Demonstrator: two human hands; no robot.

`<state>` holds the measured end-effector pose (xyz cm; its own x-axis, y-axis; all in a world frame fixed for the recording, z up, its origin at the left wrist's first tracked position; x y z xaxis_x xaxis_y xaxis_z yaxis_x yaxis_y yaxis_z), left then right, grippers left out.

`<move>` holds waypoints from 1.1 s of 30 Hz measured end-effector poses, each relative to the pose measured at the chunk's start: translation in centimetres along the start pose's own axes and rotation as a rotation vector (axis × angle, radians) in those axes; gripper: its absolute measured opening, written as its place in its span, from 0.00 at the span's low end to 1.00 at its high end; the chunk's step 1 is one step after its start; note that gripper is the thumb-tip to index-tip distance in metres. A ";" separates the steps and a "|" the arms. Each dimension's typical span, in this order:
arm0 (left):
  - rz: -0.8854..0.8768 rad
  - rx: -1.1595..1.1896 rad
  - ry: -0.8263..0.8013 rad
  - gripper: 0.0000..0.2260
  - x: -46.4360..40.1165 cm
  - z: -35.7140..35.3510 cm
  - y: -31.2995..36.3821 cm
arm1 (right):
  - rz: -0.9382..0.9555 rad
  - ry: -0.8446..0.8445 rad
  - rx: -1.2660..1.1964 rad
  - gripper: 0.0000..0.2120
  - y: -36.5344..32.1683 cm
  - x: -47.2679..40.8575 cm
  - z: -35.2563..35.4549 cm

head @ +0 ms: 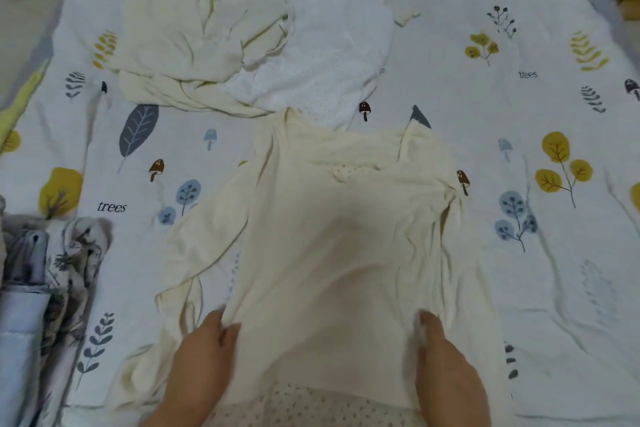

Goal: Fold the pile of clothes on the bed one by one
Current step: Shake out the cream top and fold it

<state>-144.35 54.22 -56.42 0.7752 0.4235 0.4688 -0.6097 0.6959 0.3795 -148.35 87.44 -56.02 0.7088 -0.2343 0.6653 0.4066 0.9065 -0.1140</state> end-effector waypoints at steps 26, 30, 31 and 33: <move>-0.055 0.374 0.107 0.03 -2.0 11.4 5.8 | 0.452 0.035 -0.393 0.16 -13.2 2.7 2.1; -0.323 0.494 0.008 0.03 2.3 8.6 13.4 | 0.315 -0.700 -1.310 0.18 -16.2 6.2 0.9; -0.373 0.514 -0.052 0.03 3.0 7.6 14.7 | 0.321 -0.757 -1.406 0.24 -16.3 6.2 1.2; -0.483 0.488 -0.239 0.07 3.9 5.7 17.0 | 0.349 -0.728 -1.447 0.29 -15.4 5.4 2.6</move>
<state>-152.65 64.41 -43.63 0.9530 -0.0428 0.2998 -0.2566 0.4118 0.8744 -152.29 73.16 -48.77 0.6435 0.4780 0.5978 0.7563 -0.2772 -0.5926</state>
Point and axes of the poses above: each hand's wrist, its own x-axis away from the middle knuckle, its own z-axis out of the back of the hand, y = z × x, the point moved 8 cm from there along -x, towards the middle knuckle, and after that the axes turned 6 degrees about -z, right-handed, at the moved point
